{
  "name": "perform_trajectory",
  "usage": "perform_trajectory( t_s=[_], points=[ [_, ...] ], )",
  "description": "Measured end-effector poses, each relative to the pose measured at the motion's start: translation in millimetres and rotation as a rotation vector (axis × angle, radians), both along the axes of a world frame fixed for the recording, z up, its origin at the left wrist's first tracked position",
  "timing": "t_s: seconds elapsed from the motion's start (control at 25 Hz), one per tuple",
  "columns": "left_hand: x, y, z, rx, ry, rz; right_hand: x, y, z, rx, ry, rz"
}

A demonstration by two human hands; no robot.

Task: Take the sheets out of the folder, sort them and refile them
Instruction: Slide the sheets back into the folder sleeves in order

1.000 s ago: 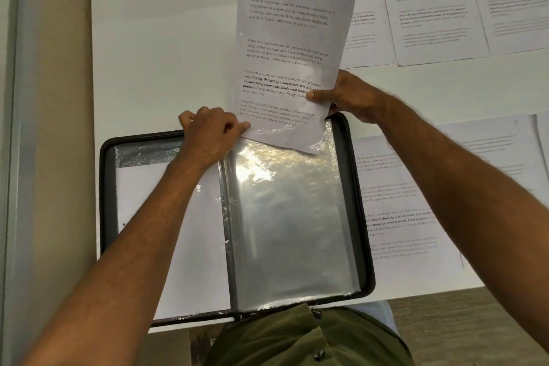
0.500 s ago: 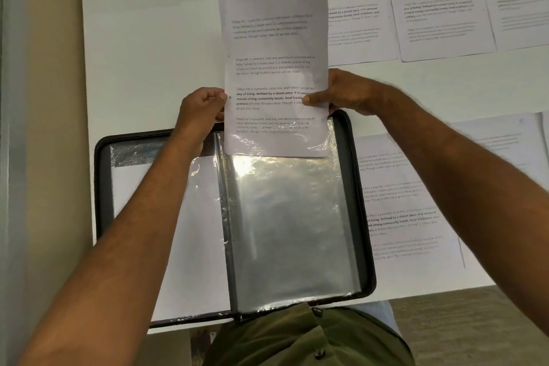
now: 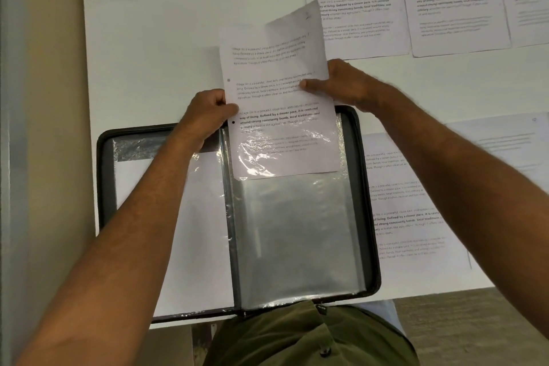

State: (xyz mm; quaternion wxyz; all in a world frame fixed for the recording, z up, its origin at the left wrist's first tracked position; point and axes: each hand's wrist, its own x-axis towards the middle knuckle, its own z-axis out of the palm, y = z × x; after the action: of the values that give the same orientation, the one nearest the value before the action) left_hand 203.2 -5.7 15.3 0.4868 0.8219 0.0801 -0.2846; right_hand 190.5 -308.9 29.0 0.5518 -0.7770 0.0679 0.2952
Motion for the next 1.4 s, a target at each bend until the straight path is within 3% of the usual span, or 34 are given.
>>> perform_trajectory(
  t_s=[0.24,0.4,0.68,0.92,1.08,1.28,1.4],
  points=[
    [-1.1,-4.6,5.9,-0.198,0.032,0.092,-3.6,-3.6,1.7,-0.074,0.017,0.201],
    [0.8,-4.8,2.6,-0.192,-0.002,0.124,-2.9,-3.1,3.2,-0.13,0.04,0.309],
    [-1.1,1.6,-0.9,-0.161,0.02,0.003,3.6,-0.6,6.8,-0.015,-0.037,0.015],
    [2.8,1.6,-3.6,-0.228,0.029,0.098,9.2,-7.2,7.3,-0.24,0.004,0.211],
    [3.1,0.2,-6.0,-0.199,0.007,0.119,10.5,-6.6,5.4,-0.273,0.084,0.376],
    [1.1,3.5,-2.3,-0.114,0.022,-0.049,15.6,-2.2,13.0,-0.247,-0.002,0.18],
    [3.7,6.8,-2.7,-0.059,0.062,-0.1,19.7,3.0,18.8,-0.242,-0.072,0.193]
  ],
)
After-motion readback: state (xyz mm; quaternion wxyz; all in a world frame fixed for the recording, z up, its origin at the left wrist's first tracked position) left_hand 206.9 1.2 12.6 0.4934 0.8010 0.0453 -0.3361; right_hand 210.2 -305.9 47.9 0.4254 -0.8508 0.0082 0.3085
